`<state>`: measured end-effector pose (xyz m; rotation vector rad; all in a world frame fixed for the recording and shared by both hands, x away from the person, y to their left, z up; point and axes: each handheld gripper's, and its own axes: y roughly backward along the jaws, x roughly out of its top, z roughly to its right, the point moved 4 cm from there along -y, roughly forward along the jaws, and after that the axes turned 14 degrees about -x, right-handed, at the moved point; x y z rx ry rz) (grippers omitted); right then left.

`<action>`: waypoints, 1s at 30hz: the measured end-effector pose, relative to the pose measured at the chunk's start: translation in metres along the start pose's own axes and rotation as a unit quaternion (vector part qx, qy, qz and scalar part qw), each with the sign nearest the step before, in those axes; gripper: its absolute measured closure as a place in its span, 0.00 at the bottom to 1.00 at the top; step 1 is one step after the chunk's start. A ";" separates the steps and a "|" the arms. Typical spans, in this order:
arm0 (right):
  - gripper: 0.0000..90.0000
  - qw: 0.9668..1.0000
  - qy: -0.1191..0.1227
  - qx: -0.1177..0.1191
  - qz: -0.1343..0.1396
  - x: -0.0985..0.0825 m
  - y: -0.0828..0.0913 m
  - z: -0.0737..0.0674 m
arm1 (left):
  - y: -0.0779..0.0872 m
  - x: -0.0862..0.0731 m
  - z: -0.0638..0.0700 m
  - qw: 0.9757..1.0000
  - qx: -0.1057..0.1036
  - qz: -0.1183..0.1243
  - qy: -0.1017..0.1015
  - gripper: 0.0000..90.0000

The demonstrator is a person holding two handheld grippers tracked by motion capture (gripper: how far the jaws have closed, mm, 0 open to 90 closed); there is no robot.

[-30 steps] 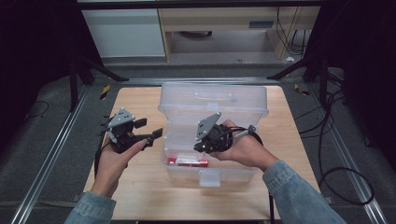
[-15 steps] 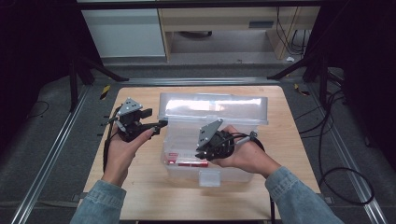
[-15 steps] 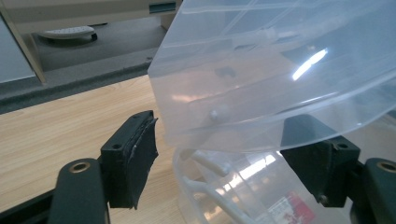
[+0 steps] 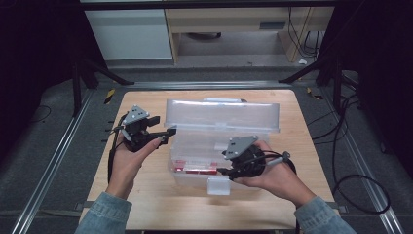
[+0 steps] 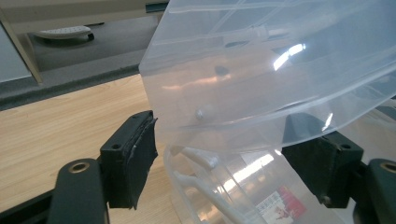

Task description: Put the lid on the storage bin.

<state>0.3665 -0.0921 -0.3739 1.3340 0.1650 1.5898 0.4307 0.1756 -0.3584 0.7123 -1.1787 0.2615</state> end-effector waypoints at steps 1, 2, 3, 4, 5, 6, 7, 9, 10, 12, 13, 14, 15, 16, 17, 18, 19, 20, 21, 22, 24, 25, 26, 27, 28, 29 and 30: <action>0.52 1.000 -0.008 -0.005 0.002 -0.004 0.004 0.002 | 0.000 -0.001 0.000 1.000 -0.001 0.000 0.000 0.29; 0.52 1.000 -0.015 -0.008 0.001 -0.007 0.007 0.004 | -0.001 -0.002 0.001 1.000 0.000 -0.001 0.000 0.29; 0.52 1.000 -0.021 -0.014 -0.001 -0.013 0.012 0.006 | -0.001 -0.003 0.001 1.000 -0.001 -0.003 -0.001 0.29; 0.52 1.000 -0.024 -0.019 -0.001 -0.017 0.014 0.008 | 0.000 -0.004 0.002 1.000 0.001 -0.005 -0.003 0.29; 0.52 0.999 -0.032 -0.022 -0.004 -0.022 0.018 0.010 | -0.001 -0.005 0.002 1.000 -0.002 -0.004 -0.001 0.29; 0.52 0.999 -0.037 -0.026 -0.005 -0.027 0.022 0.012 | 0.000 -0.006 0.002 1.000 0.001 -0.006 -0.002 0.28; 0.52 0.999 -0.042 -0.029 -0.006 -0.031 0.025 0.014 | 0.000 -0.007 0.002 1.000 -0.001 -0.006 -0.001 0.28; 0.52 0.998 -0.054 -0.034 -0.006 -0.040 0.032 0.018 | -0.001 -0.009 0.003 1.000 -0.004 -0.004 0.003 0.28; 0.52 0.997 -0.063 -0.037 -0.006 -0.044 0.035 0.020 | -0.001 -0.010 0.003 1.000 -0.002 -0.004 0.002 0.28; 0.53 0.996 -0.076 -0.044 -0.009 -0.052 0.040 0.024 | -0.001 -0.012 0.004 1.000 -0.005 -0.004 0.003 0.28; 0.53 0.996 -0.081 -0.047 -0.010 -0.056 0.043 0.025 | 0.000 -0.013 0.004 1.000 -0.005 -0.006 0.003 0.28; 0.53 0.994 -0.090 -0.053 -0.011 -0.060 0.047 0.028 | 0.000 -0.014 0.004 1.000 -0.006 -0.005 0.004 0.28; 0.53 0.994 -0.096 -0.054 -0.011 -0.063 0.049 0.029 | 0.000 -0.014 0.005 1.000 -0.007 -0.006 0.005 0.28; 0.53 0.993 -0.100 -0.059 -0.010 -0.066 0.052 0.031 | 0.000 -0.015 0.005 1.000 -0.007 -0.009 0.002 0.28; 0.53 0.992 -0.106 -0.063 -0.009 -0.070 0.055 0.033 | 0.000 -0.016 0.005 1.000 -0.007 -0.009 0.003 0.28; 0.53 0.991 -0.113 -0.067 -0.008 -0.074 0.059 0.035 | 0.000 -0.017 0.005 1.000 -0.008 -0.010 0.004 0.28; 0.53 0.990 -0.118 -0.071 -0.008 -0.077 0.062 0.037 | 0.001 -0.017 0.005 1.000 -0.008 -0.011 0.003 0.28; 0.54 0.990 -0.122 -0.075 -0.009 -0.081 0.065 0.039 | 0.001 -0.018 0.006 1.000 -0.008 -0.012 0.002 0.28; 0.54 0.989 -0.126 -0.079 -0.009 -0.084 0.068 0.042 | 0.001 -0.019 0.006 1.000 -0.008 -0.015 0.001 0.28; 0.54 0.988 -0.130 -0.084 -0.010 -0.088 0.071 0.044 | 0.001 -0.019 0.006 1.000 -0.009 -0.014 0.001 0.28; 0.54 0.986 -0.139 -0.089 -0.009 -0.093 0.076 0.048 | 0.001 -0.023 0.007 1.000 -0.011 -0.017 0.002 0.28; 0.53 0.985 -0.143 -0.092 -0.009 -0.095 0.078 0.051 | 0.001 -0.023 0.007 1.000 -0.012 -0.018 0.001 0.27; 0.52 0.985 -0.146 -0.093 -0.009 -0.097 0.079 0.052 | 0.001 -0.025 0.007 1.000 -0.012 -0.020 0.002 0.27; 0.51 0.984 -0.150 -0.094 -0.009 -0.098 0.081 0.054 | 0.002 -0.026 0.007 1.000 -0.013 -0.023 0.000 0.27; 0.50 0.983 -0.154 -0.095 -0.008 -0.098 0.082 0.055 | 0.002 -0.027 0.008 1.000 -0.014 -0.024 0.000 0.27; 0.50 0.983 -0.157 -0.098 -0.007 -0.098 0.083 0.057 | 0.002 -0.028 0.008 1.000 -0.014 -0.026 -0.001 0.27; 0.49 0.982 -0.161 -0.099 -0.003 -0.097 0.084 0.058 | 0.002 -0.029 0.009 0.999 -0.014 -0.028 -0.002 0.27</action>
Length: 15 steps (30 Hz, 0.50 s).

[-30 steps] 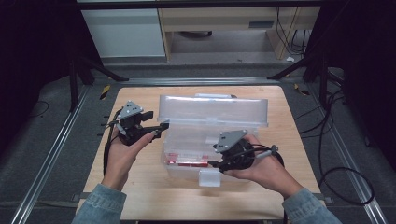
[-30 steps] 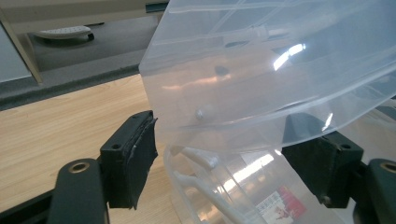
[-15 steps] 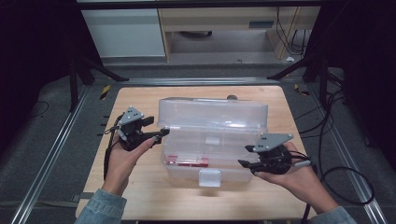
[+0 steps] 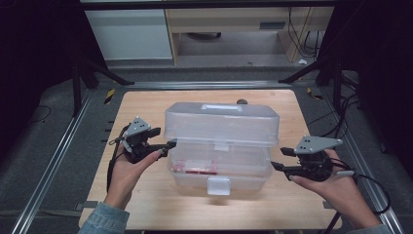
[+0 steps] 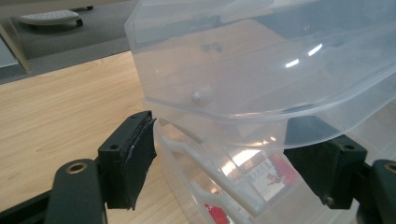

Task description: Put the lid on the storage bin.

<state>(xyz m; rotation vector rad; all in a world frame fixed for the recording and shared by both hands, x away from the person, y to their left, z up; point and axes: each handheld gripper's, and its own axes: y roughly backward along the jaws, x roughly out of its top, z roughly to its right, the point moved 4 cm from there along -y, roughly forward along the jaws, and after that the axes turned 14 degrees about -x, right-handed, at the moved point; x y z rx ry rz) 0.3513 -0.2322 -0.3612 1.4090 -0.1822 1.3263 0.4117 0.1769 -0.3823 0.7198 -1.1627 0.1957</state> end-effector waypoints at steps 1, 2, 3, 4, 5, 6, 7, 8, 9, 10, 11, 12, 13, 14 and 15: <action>0.49 1.000 -0.004 0.000 0.003 0.001 0.001 0.001 | 0.000 -0.001 0.001 1.000 -0.001 -0.001 0.000 0.27; 0.49 1.000 -0.005 0.000 0.006 0.003 0.002 0.002 | 0.001 -0.002 0.001 1.000 -0.001 -0.003 0.000 0.27; 0.48 1.000 -0.008 0.000 0.008 0.004 0.002 0.002 | 0.002 -0.003 0.001 1.000 -0.002 -0.004 -0.001 0.27; 0.47 1.000 -0.009 0.000 0.009 0.006 0.003 0.002 | 0.002 -0.004 0.002 1.000 -0.003 -0.003 0.000 0.27; 0.46 1.000 -0.013 -0.001 0.009 0.006 0.003 0.002 | 0.003 -0.005 0.002 1.000 -0.003 -0.004 0.000 0.27; 0.45 1.000 -0.014 0.000 0.009 0.007 0.002 0.003 | 0.003 -0.006 0.002 1.000 -0.003 -0.001 0.000 0.27; 0.44 1.000 -0.014 -0.002 0.010 0.008 0.002 0.003 | 0.004 -0.007 0.003 1.000 -0.004 -0.001 0.000 0.27; 0.43 1.000 -0.014 -0.002 0.011 0.009 0.001 0.002 | 0.005 -0.009 0.002 1.000 -0.004 -0.003 -0.001 0.28; 0.43 1.000 -0.016 -0.001 0.013 0.009 0.001 0.002 | 0.005 -0.010 0.002 1.000 -0.005 -0.002 0.000 0.28; 0.42 1.000 -0.018 -0.001 0.015 0.010 0.000 0.001 | 0.006 -0.012 0.002 1.000 -0.005 -0.001 0.002 0.28; 0.41 1.000 -0.019 0.000 0.017 0.010 0.000 0.000 | 0.007 -0.013 0.001 1.000 -0.005 -0.001 0.003 0.28; 0.39 1.000 -0.020 -0.002 0.017 0.011 -0.001 0.000 | 0.007 -0.015 0.001 1.000 -0.004 -0.001 0.005 0.28; 0.38 1.000 -0.020 -0.003 0.018 0.011 -0.001 -0.001 | 0.008 -0.016 0.000 1.000 -0.005 -0.002 0.005 0.28; 0.38 1.000 -0.020 -0.003 0.019 0.011 -0.002 -0.001 | 0.008 -0.018 0.000 1.000 -0.004 -0.001 0.007 0.28; 0.37 1.000 -0.021 -0.003 0.019 0.012 -0.002 -0.001 | 0.009 -0.020 -0.001 1.000 -0.005 -0.003 0.008 0.28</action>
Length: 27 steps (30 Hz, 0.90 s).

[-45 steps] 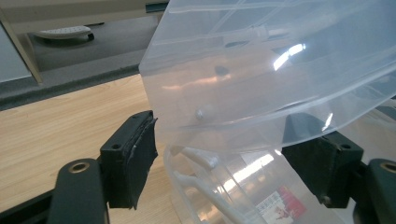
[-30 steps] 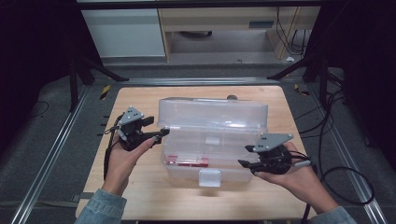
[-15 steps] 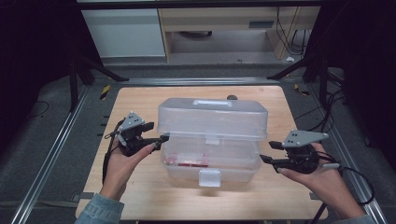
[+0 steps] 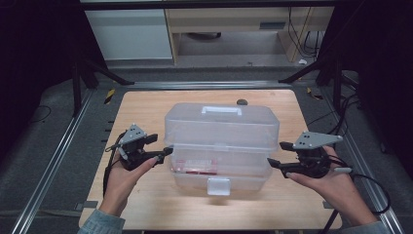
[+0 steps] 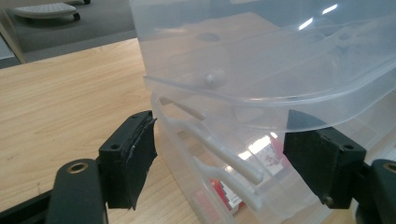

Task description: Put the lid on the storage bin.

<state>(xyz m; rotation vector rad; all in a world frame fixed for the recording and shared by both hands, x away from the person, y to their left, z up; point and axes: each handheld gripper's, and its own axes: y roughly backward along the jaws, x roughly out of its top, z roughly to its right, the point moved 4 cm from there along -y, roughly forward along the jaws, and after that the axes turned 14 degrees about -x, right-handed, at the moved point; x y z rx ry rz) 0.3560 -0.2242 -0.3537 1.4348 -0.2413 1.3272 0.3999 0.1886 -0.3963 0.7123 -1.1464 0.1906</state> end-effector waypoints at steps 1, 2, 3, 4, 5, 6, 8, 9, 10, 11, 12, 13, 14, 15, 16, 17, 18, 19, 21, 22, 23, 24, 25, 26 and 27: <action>0.36 1.000 -0.001 0.000 0.000 0.000 0.000 0.000 | 0.000 -0.001 0.000 1.000 0.000 0.000 0.001 0.28; 0.36 1.000 -0.001 -0.001 0.002 0.001 0.001 -0.001 | 0.001 -0.003 -0.001 1.000 0.000 -0.001 0.001 0.28; 0.35 1.000 -0.001 -0.002 0.003 0.001 0.002 -0.001 | 0.001 -0.004 -0.001 1.000 0.000 -0.002 0.002 0.28; 0.34 1.000 -0.003 -0.002 0.003 0.002 0.002 -0.001 | 0.001 -0.005 -0.002 1.000 0.001 -0.002 0.003 0.28; 0.33 1.000 -0.003 -0.003 0.006 0.003 0.003 -0.001 | 0.001 -0.006 -0.002 1.000 0.001 -0.002 0.003 0.28; 0.33 1.000 -0.004 -0.005 0.006 0.004 0.003 -0.002 | 0.002 -0.007 -0.003 1.000 0.001 -0.002 0.003 0.28; 0.30 1.000 -0.005 -0.005 0.010 0.007 0.004 -0.002 | 0.004 -0.010 -0.003 1.000 0.005 -0.003 0.002 0.28; 0.29 1.000 -0.006 -0.007 0.011 0.009 0.005 -0.002 | 0.006 -0.011 -0.004 1.000 0.006 -0.004 0.002 0.27; 0.29 1.000 -0.008 -0.007 0.013 0.011 0.006 -0.002 | 0.008 -0.013 -0.004 1.000 0.008 -0.006 0.002 0.27; 0.29 1.000 -0.010 -0.007 0.015 0.013 0.007 -0.001 | 0.010 -0.015 -0.005 1.000 0.009 -0.005 0.003 0.27; 0.28 1.000 -0.011 -0.009 0.018 0.015 0.007 0.000 | 0.012 -0.017 -0.006 1.000 0.010 -0.006 0.004 0.27; 0.27 1.000 -0.014 -0.011 0.020 0.017 0.008 0.002 | 0.014 -0.018 -0.006 1.000 0.011 -0.006 0.005 0.27; 0.27 1.000 -0.017 -0.013 0.023 0.019 0.008 0.003 | 0.016 -0.020 -0.007 1.000 0.012 -0.006 0.007 0.27; 0.26 0.999 -0.019 -0.014 0.027 0.022 0.008 0.004 | 0.018 -0.021 -0.007 1.000 0.013 -0.005 0.007 0.27; 0.26 0.999 -0.021 -0.015 0.029 0.025 0.008 0.006 | 0.020 -0.021 -0.007 1.000 0.013 -0.005 0.007 0.27; 0.26 0.999 -0.025 -0.016 0.032 0.028 0.008 0.007 | 0.024 -0.022 -0.008 1.000 0.014 -0.004 0.007 0.27; 0.26 0.999 -0.030 -0.018 0.039 0.034 0.008 0.009 | 0.026 -0.022 -0.008 1.000 0.016 -0.004 0.006 0.27; 0.26 0.999 -0.031 -0.017 0.041 0.036 0.008 0.009 | 0.028 -0.022 -0.009 1.000 0.020 -0.003 0.007 0.27; 0.26 0.998 -0.031 -0.017 0.046 0.043 0.007 0.011 | 0.034 -0.022 -0.011 1.000 0.028 0.000 0.008 0.27; 0.26 0.998 -0.029 -0.018 0.046 0.045 0.007 0.011 | 0.036 -0.022 -0.012 0.999 0.032 0.004 0.010 0.27; 0.26 0.998 -0.028 -0.017 0.049 0.048 0.005 0.012 | 0.040 -0.021 -0.013 0.999 0.035 0.007 0.013 0.27; 0.26 0.998 -0.028 -0.019 0.049 0.051 0.004 0.012 | 0.042 -0.021 -0.015 0.999 0.036 0.009 0.013 0.27; 0.26 0.998 -0.027 -0.019 0.051 0.054 0.002 0.012 | 0.043 -0.021 -0.016 0.999 0.037 0.010 0.014 0.27; 0.26 0.998 -0.027 -0.018 0.051 0.055 0.001 0.011 | 0.045 -0.021 -0.017 0.999 0.038 0.011 0.015 0.27; 0.27 0.998 -0.023 -0.017 0.050 0.056 -0.001 0.010 | 0.046 -0.020 -0.017 0.999 0.039 0.014 0.016 0.27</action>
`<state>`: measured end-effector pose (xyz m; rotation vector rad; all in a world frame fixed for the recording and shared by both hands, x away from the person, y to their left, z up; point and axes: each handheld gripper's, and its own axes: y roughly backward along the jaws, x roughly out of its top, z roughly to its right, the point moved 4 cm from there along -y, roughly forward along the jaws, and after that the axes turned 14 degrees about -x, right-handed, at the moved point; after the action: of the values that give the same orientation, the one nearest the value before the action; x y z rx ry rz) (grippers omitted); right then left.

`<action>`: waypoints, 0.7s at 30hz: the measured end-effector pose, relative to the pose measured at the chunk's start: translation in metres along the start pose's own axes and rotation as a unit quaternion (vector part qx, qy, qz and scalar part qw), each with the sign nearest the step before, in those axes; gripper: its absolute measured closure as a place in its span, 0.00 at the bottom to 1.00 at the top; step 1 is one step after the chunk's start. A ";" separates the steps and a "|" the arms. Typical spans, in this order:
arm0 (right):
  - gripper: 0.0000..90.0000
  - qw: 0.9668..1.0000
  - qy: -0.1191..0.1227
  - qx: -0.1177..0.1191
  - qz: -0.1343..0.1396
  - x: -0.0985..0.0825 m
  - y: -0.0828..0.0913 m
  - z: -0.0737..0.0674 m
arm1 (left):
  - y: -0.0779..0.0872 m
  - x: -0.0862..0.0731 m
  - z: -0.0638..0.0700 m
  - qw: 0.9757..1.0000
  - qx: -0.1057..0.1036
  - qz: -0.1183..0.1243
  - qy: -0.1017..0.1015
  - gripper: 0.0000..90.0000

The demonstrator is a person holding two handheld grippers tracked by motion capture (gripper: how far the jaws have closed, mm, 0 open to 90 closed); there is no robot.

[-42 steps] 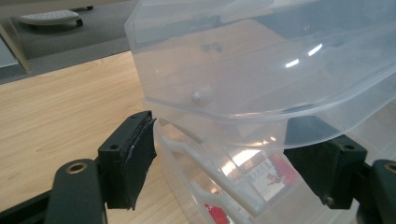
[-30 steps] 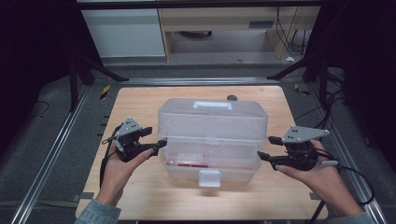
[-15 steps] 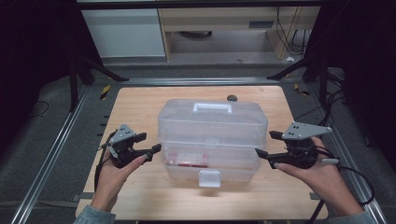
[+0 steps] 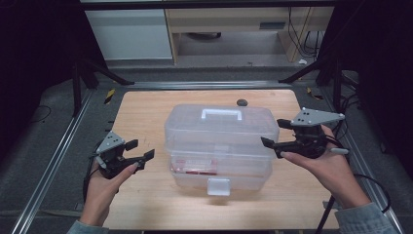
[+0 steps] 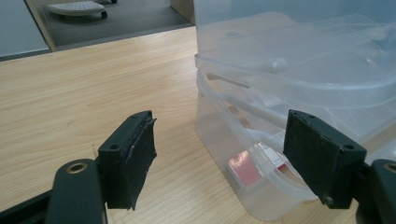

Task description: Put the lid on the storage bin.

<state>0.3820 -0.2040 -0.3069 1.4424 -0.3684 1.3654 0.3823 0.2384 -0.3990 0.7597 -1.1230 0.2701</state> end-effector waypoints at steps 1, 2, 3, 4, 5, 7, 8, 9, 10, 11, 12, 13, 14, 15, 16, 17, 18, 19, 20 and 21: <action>0.28 1.000 0.003 0.002 -0.002 0.000 -0.002 -0.001 | 0.001 0.000 -0.001 1.000 0.000 0.001 0.001 0.27; 0.29 1.000 0.005 0.003 -0.005 0.000 -0.003 -0.002 | 0.001 0.001 -0.001 1.000 0.000 0.003 0.001 0.27; 0.30 1.000 0.009 0.003 -0.008 -0.001 -0.005 -0.004 | 0.002 0.001 -0.002 1.000 0.001 0.005 0.002 0.27; 0.31 1.000 0.011 0.005 -0.011 -0.003 -0.007 -0.005 | 0.002 0.002 -0.002 1.000 0.001 0.006 0.003 0.27; 0.32 1.000 0.015 0.005 -0.013 -0.005 -0.008 -0.006 | 0.002 0.002 -0.002 1.000 0.001 0.007 0.003 0.27; 0.34 1.000 0.019 0.006 -0.013 -0.007 -0.009 -0.008 | 0.002 0.002 -0.002 1.000 0.002 0.009 0.004 0.27; 0.34 1.000 0.019 0.009 -0.016 -0.009 -0.010 -0.010 | 0.001 0.002 -0.003 1.000 0.002 0.009 0.004 0.28; 0.34 1.000 0.022 0.013 -0.017 -0.012 -0.010 -0.011 | 0.000 0.002 -0.002 1.000 0.002 0.008 0.005 0.27; 0.34 0.999 0.023 0.015 -0.019 -0.014 -0.010 -0.013 | -0.001 0.001 -0.002 1.000 0.002 0.006 0.005 0.27; 0.34 0.999 0.025 0.015 -0.019 -0.016 -0.010 -0.014 | -0.003 0.000 -0.002 1.000 0.001 0.004 0.005 0.27; 0.33 0.999 0.027 0.016 -0.019 -0.018 -0.009 -0.015 | -0.005 -0.001 -0.002 1.000 0.000 0.002 0.005 0.28; 0.33 0.999 0.026 0.018 -0.020 -0.020 -0.009 -0.017 | -0.007 -0.002 -0.001 1.000 -0.001 0.000 0.005 0.27; 0.33 0.999 0.025 0.019 -0.020 -0.022 -0.009 -0.018 | -0.009 -0.003 0.000 1.000 -0.002 -0.002 0.005 0.28; 0.32 0.999 0.027 0.019 -0.021 -0.025 -0.009 -0.020 | -0.011 -0.004 0.000 1.000 -0.003 -0.004 0.006 0.28; 0.32 0.999 0.028 0.020 -0.022 -0.027 -0.009 -0.022 | -0.013 -0.005 0.001 1.000 -0.006 -0.004 0.007 0.28; 0.32 0.999 0.027 0.022 -0.025 -0.030 -0.009 -0.023 | -0.014 -0.006 0.002 1.000 -0.008 -0.005 0.006 0.28; 0.31 0.999 0.027 0.024 -0.028 -0.033 -0.009 -0.025 | -0.016 -0.007 0.003 1.000 -0.009 -0.006 0.007 0.28; 0.30 0.999 0.030 0.025 -0.032 -0.037 -0.010 -0.028 | -0.017 -0.008 0.003 1.000 -0.010 -0.007 0.006 0.28; 0.29 0.998 0.034 0.026 -0.036 -0.040 -0.010 -0.029 | -0.019 -0.009 0.004 1.000 -0.011 -0.009 0.007 0.28; 0.29 0.998 0.039 0.025 -0.041 -0.044 -0.011 -0.032 | -0.020 -0.010 0.004 1.000 -0.012 -0.009 0.009 0.28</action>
<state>0.3608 -0.1921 -0.3566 1.4250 -0.2235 1.3682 0.3866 0.2230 -0.4150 0.7456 -1.1007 0.2469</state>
